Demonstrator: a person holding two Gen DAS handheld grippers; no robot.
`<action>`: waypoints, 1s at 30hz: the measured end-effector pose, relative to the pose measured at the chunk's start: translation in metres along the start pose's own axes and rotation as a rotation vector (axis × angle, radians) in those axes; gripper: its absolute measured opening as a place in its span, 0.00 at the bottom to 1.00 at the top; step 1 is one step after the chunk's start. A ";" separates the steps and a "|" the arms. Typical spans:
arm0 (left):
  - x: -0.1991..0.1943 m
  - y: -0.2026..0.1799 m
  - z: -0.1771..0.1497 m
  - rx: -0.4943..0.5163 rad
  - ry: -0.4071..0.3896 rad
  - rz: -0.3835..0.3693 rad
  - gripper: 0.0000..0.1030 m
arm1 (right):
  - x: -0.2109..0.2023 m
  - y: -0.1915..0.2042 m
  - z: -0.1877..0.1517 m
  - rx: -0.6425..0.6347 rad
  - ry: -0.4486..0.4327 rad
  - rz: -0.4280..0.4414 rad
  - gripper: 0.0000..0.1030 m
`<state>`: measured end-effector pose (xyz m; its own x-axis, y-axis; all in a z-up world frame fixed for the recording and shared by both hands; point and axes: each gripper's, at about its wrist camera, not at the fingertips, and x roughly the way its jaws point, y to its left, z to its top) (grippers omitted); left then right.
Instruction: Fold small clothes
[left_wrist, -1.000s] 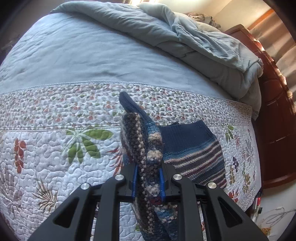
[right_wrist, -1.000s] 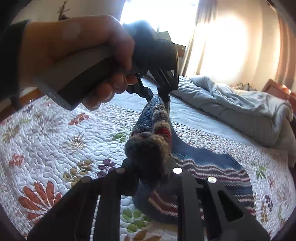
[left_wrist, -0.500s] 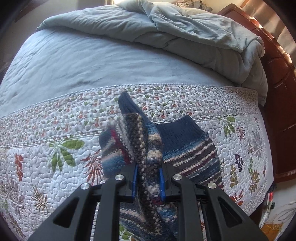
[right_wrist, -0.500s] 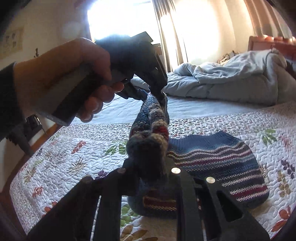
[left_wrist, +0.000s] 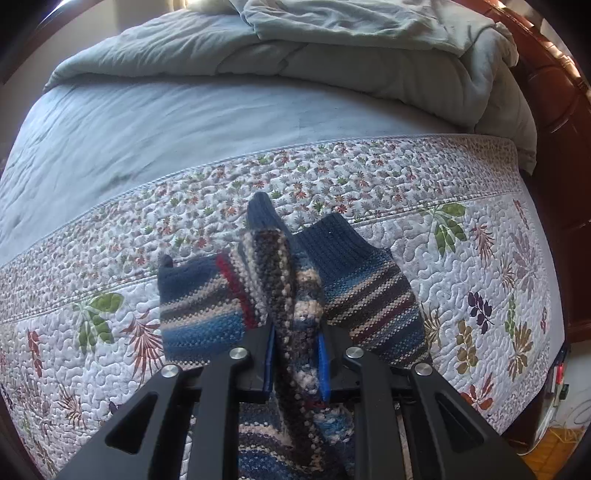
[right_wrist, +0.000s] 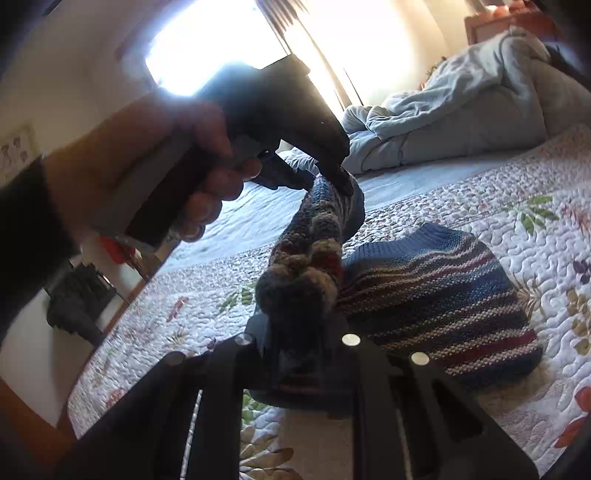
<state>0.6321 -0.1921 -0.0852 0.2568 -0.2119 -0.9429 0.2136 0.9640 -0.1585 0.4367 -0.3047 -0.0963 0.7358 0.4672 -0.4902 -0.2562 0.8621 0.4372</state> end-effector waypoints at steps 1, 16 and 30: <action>0.002 -0.003 0.001 -0.001 0.002 0.001 0.18 | 0.000 -0.003 0.001 0.009 -0.005 0.003 0.13; 0.029 -0.052 0.018 0.042 0.017 0.001 0.18 | -0.017 -0.062 0.001 0.200 -0.062 0.038 0.13; 0.065 -0.079 0.024 0.065 0.056 0.006 0.18 | -0.026 -0.098 -0.007 0.268 -0.060 -0.004 0.13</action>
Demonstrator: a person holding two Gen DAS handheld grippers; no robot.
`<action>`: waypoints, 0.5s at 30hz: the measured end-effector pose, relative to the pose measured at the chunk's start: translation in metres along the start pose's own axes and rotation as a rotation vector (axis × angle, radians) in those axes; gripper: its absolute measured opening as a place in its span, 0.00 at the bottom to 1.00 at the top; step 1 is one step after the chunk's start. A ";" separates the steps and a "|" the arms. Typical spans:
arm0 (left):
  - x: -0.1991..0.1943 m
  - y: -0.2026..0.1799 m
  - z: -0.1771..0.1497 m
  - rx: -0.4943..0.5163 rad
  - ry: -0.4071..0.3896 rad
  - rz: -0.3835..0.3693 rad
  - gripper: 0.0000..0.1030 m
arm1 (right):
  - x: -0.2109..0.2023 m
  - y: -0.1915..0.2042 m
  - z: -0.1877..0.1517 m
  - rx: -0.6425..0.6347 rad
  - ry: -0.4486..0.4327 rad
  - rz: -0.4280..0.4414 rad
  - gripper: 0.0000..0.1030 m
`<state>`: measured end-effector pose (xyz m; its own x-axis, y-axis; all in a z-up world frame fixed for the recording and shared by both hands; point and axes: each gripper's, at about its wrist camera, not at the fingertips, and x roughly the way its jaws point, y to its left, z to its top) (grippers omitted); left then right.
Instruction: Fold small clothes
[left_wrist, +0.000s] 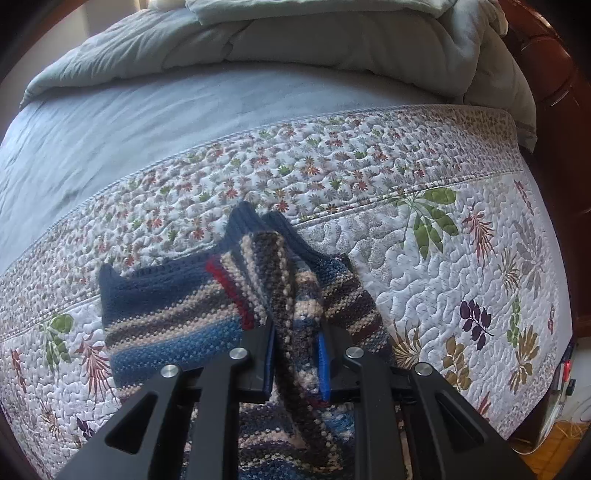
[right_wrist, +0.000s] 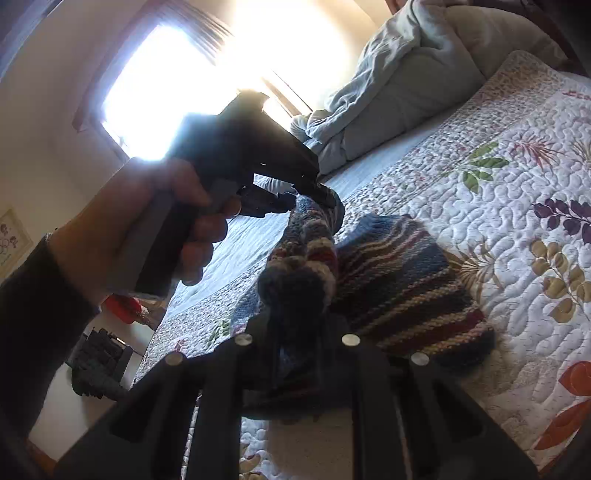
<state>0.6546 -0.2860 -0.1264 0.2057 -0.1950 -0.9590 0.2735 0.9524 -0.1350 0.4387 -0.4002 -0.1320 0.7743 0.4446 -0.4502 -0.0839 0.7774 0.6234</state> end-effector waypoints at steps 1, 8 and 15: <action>0.002 -0.001 0.000 0.002 0.002 0.004 0.18 | 0.000 -0.003 0.000 0.012 0.003 -0.001 0.13; 0.021 -0.014 0.003 0.018 0.025 0.038 0.18 | 0.004 -0.025 -0.003 0.063 0.022 -0.020 0.13; 0.039 -0.027 0.004 0.036 0.046 0.061 0.18 | 0.007 -0.037 -0.002 0.098 0.045 -0.046 0.13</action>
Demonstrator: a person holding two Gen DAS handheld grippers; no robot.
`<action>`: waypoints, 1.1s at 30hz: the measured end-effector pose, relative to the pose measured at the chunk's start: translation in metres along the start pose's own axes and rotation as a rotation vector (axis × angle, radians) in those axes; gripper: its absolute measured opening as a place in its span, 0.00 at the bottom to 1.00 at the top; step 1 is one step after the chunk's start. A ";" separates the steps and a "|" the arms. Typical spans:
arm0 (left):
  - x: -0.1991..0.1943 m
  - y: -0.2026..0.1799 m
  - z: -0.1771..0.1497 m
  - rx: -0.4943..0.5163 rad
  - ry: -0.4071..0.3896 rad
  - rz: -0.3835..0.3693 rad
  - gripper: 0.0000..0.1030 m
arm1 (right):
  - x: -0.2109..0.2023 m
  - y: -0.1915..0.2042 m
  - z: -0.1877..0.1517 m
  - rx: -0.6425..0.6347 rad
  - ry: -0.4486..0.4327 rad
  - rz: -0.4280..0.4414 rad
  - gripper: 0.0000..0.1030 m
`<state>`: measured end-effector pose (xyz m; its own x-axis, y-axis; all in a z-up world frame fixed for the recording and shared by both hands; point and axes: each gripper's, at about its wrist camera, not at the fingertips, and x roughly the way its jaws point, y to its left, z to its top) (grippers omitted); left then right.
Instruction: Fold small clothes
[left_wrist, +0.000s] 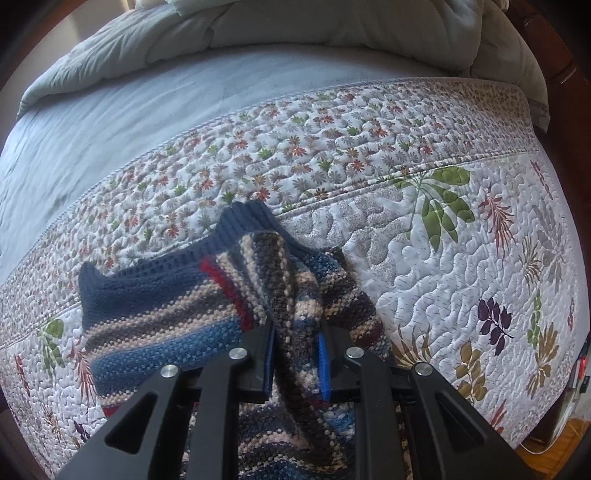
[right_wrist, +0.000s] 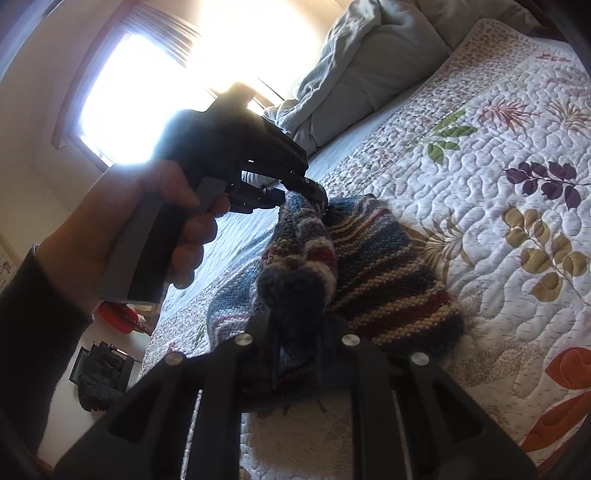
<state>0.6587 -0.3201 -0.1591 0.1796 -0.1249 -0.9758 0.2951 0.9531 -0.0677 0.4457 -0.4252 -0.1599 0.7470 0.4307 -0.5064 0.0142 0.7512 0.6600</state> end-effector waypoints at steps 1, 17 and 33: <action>0.002 -0.002 0.000 0.004 0.002 0.005 0.18 | 0.001 -0.002 0.000 0.007 0.005 -0.002 0.13; 0.015 -0.026 0.004 0.032 0.017 0.035 0.19 | -0.007 -0.014 0.001 0.027 0.012 -0.058 0.13; 0.027 -0.032 -0.001 0.044 -0.014 -0.008 0.43 | -0.002 -0.021 0.001 0.030 0.040 -0.097 0.13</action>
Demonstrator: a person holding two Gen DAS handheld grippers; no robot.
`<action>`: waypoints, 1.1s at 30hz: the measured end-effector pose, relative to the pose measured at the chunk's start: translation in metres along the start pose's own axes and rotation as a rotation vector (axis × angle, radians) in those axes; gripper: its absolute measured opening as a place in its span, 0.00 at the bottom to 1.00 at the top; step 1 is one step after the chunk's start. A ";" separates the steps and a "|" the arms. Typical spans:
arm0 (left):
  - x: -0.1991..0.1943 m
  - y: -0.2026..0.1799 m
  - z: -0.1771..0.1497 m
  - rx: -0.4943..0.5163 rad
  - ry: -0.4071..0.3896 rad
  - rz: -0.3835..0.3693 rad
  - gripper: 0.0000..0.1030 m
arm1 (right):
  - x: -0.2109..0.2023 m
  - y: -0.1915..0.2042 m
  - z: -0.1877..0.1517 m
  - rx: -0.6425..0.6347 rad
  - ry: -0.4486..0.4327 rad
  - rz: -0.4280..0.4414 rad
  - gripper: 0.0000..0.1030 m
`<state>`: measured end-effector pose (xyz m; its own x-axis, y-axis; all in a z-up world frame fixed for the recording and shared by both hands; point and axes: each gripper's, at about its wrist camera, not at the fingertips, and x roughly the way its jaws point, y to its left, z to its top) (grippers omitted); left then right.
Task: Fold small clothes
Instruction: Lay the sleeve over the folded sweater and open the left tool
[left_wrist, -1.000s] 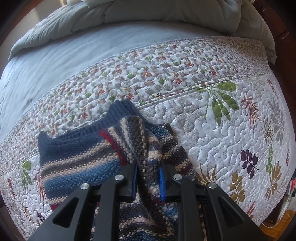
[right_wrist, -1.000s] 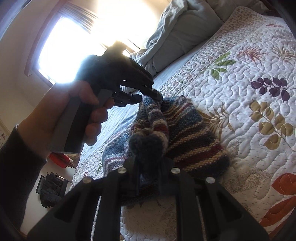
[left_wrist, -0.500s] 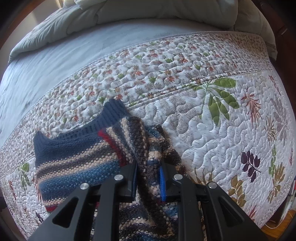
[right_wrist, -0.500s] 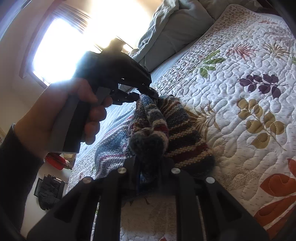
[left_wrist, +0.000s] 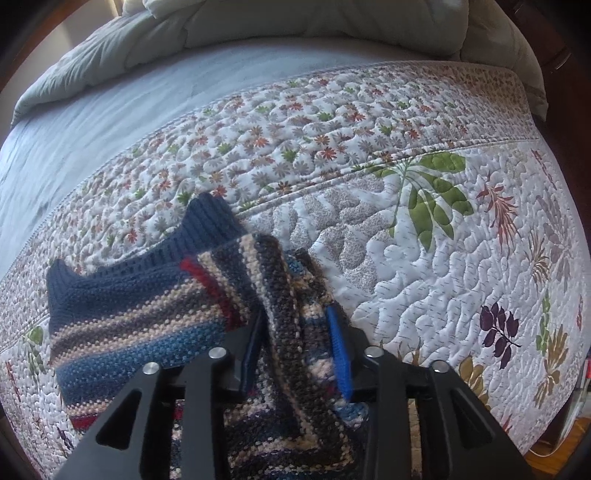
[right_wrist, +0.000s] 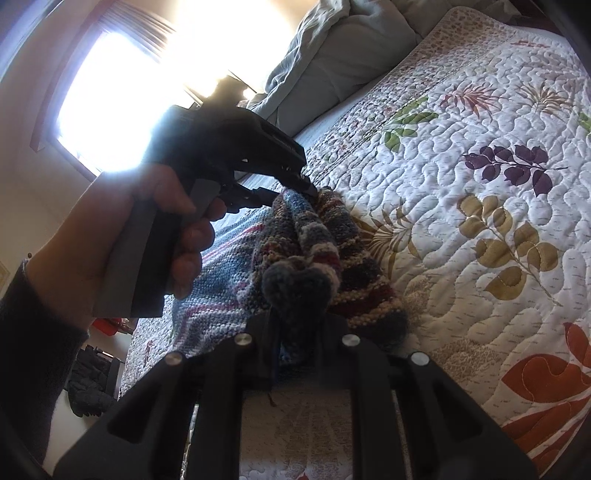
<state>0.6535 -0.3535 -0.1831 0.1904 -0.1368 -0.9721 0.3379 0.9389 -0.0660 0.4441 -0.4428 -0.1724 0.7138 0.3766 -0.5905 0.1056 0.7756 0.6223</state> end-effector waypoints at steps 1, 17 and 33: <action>-0.005 0.000 0.000 0.006 -0.018 -0.007 0.47 | 0.000 0.000 0.000 0.000 0.005 0.000 0.14; -0.133 0.101 -0.137 0.002 -0.368 -0.261 0.70 | -0.052 -0.026 0.024 0.034 -0.031 0.076 0.42; -0.107 0.103 -0.265 0.055 -0.440 -0.378 0.77 | 0.110 0.010 0.115 -0.061 0.436 0.042 0.35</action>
<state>0.4233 -0.1584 -0.1460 0.4085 -0.5884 -0.6978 0.5020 0.7833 -0.3667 0.6037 -0.4520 -0.1723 0.3564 0.5765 -0.7352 0.0326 0.7788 0.6265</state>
